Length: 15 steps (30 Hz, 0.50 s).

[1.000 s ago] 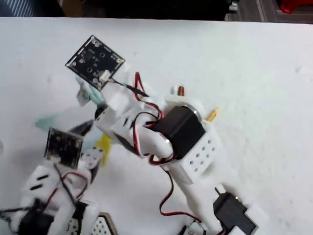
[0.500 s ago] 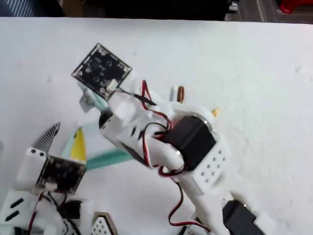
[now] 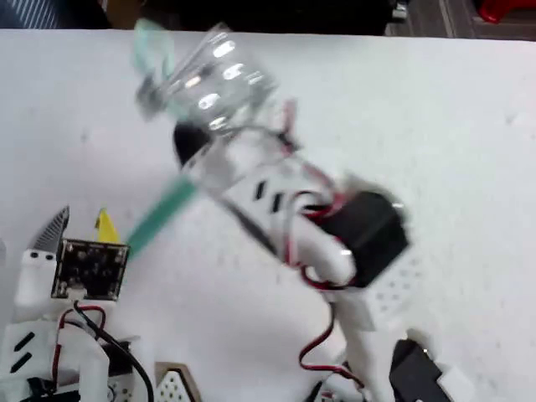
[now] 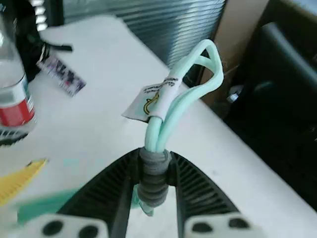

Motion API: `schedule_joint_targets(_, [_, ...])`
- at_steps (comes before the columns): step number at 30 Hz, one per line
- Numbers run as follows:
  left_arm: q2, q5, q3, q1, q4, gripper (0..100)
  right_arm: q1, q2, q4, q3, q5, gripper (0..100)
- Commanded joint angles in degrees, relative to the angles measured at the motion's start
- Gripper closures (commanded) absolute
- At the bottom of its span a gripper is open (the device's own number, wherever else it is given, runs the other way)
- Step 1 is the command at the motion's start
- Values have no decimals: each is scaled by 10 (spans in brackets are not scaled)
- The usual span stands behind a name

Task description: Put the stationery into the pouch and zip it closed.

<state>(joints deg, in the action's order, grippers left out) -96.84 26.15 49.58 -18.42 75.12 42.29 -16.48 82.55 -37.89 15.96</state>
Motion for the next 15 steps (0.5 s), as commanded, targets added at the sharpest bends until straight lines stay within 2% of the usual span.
schedule_joint_targets(1, [4,-7,-4,-6,-18,830,-30,-19,-29,-46,6,982])
schedule_joint_targets(7, [4,-93,-3,-6,-17,830,-29,-24,-10,-52,5,982])
schedule_joint_targets(12, [4,-107,4,-5,-17,830,-29,-18,-10,-42,5,982])
schedule_joint_targets(15, [4,-108,33,18,-18,830,-29,-6,-14,-22,5,982])
